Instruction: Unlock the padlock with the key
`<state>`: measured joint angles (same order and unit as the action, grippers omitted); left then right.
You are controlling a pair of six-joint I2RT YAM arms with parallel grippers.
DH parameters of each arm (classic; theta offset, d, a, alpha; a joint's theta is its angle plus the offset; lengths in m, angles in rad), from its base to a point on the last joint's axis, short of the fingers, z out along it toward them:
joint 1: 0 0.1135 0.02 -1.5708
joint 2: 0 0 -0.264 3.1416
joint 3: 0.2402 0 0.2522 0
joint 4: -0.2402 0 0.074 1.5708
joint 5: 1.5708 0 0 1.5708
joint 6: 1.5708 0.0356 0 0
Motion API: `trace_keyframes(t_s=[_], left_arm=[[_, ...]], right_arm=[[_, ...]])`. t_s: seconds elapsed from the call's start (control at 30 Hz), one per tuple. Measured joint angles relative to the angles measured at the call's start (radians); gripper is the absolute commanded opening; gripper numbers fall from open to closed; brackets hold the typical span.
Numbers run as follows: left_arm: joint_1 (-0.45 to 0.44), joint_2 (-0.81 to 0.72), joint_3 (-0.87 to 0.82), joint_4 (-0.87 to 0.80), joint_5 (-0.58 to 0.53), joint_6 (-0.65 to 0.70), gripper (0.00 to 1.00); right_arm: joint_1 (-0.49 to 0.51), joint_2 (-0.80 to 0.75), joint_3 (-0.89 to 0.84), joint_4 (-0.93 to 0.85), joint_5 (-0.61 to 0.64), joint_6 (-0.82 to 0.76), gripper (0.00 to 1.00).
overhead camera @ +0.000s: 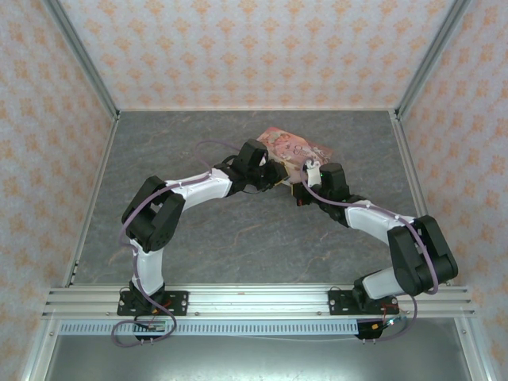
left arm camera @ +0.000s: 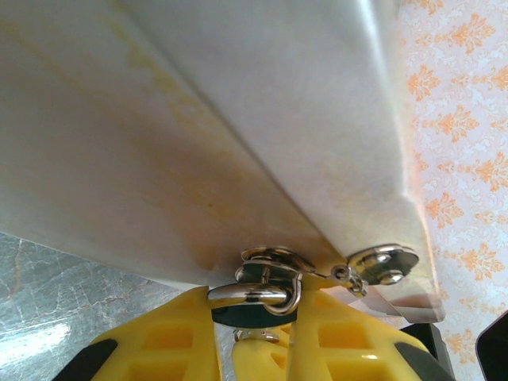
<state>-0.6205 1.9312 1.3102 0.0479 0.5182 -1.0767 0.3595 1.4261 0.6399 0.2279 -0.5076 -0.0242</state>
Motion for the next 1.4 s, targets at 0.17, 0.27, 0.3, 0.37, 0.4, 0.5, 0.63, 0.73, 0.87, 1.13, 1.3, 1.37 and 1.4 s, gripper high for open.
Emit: trace_keyframes(t_s=[0.17, 0.27, 0.3, 0.37, 0.4, 0.5, 0.63, 0.73, 0.87, 1.13, 1.3, 1.37, 1.4], left_arm=[[-0.002, 0.0, 0.0, 0.0, -0.002, 0.0, 0.2], [-0.002, 0.0, 0.0, 0.0, -0.002, 0.0, 0.2], [-0.002, 0.0, 0.0, 0.0, -0.002, 0.0, 0.2], [-0.002, 0.0, 0.0, 0.0, -0.002, 0.0, 0.2], [-0.002, 0.0, 0.0, 0.0, -0.002, 0.0, 0.2], [-0.002, 0.0, 0.0, 0.0, -0.003, 0.0, 0.2], [-0.002, 0.0, 0.0, 0.0, -0.003, 0.0, 0.2], [-0.002, -0.001, 0.0, 0.0, -0.003, 0.0, 0.2], [-0.002, 0.0, 0.0, 0.0, -0.003, 0.0, 0.2], [-0.002, -0.001, 0.0, 0.0, -0.003, 0.001, 0.2], [-0.002, -0.001, 0.0, 0.0, -0.001, 0.001, 0.2], [-0.002, -0.001, 0.0, 0.0, 0.0, 0.003, 0.2], [-0.002, -0.001, 0.0, 0.0, 0.0, 0.004, 0.2]], right_arm=[[0.003, -0.002, 0.0, 0.0, 0.019, 0.0, 0.0], [0.005, -0.002, 0.0, 0.002, 0.023, 0.001, 0.0], [0.005, -0.002, 0.0, 0.004, 0.022, 0.003, 0.0], [0.005, -0.002, -0.001, 0.008, 0.021, 0.005, 0.0], [0.005, -0.002, -0.003, 0.012, 0.021, 0.008, 0.0], [0.005, -0.002, -0.014, 0.035, 0.018, 0.016, 0.0], [0.005, -0.002, -0.018, 0.047, 0.018, 0.023, 0.0], [0.005, -0.002, -0.023, 0.057, 0.018, 0.024, 0.0], [0.005, -0.003, -0.027, 0.066, 0.015, 0.027, 0.0], [0.005, -0.004, -0.04, 0.096, 0.013, 0.039, 0.0], [0.005, -0.004, -0.047, 0.113, 0.01, 0.047, 0.0], [0.005, -0.004, -0.047, 0.116, 0.006, 0.05, 0.0], [0.004, -0.004, -0.047, 0.117, 0.003, 0.05, 0.0]])
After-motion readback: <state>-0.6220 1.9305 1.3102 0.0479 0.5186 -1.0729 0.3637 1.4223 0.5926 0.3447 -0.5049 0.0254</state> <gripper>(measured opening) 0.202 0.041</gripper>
